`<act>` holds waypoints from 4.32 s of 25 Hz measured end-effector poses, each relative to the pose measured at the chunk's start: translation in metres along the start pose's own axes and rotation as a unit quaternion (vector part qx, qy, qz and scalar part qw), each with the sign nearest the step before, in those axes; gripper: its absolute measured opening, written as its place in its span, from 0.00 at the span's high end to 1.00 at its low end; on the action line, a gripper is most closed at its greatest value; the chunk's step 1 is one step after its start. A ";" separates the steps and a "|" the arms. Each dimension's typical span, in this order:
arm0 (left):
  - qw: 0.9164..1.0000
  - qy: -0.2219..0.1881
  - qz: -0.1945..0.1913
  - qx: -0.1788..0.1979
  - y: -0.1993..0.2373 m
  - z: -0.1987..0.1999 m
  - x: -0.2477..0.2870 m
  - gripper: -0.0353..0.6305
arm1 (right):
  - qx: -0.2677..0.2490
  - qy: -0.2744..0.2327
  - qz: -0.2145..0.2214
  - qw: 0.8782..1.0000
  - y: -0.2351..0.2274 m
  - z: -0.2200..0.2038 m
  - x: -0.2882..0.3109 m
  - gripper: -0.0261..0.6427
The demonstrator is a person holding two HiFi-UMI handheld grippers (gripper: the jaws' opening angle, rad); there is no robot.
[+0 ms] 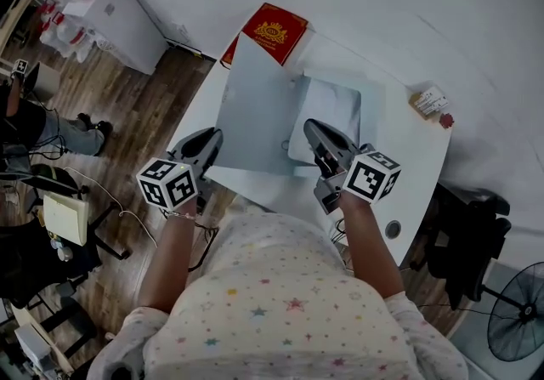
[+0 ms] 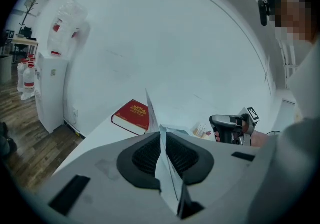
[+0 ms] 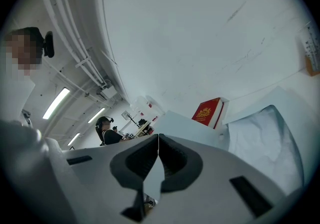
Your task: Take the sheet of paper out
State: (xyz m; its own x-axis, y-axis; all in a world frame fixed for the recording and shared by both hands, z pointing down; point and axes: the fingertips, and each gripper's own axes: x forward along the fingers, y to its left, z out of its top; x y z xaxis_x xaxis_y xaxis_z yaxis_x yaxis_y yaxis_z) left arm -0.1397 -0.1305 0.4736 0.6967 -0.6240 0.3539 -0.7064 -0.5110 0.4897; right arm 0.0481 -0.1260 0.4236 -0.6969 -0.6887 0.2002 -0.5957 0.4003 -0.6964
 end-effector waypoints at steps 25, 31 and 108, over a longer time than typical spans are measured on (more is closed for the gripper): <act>0.997 -0.020 0.037 -0.067 0.054 -0.027 -0.001 0.90 | -0.125 0.141 -0.160 0.969 -0.106 -0.067 0.019 0.78; 0.997 -0.008 0.047 -0.059 0.060 -0.031 -0.001 0.90 | -0.148 0.149 -0.220 0.953 -0.145 -0.062 0.036 0.73; 0.997 -0.009 0.032 -0.072 0.047 -0.023 0.004 0.90 | -0.165 0.111 -0.187 0.962 -0.118 -0.034 0.106 0.96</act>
State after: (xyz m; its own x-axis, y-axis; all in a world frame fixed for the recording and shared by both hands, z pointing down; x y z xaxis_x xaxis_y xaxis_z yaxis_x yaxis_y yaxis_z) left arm -0.1669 -0.1434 0.5169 0.6470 -0.6637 0.3754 -0.7237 -0.3796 0.5763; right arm 0.0311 -0.2255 0.5497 -0.4560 -0.6908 0.5611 -0.8899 0.3449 -0.2986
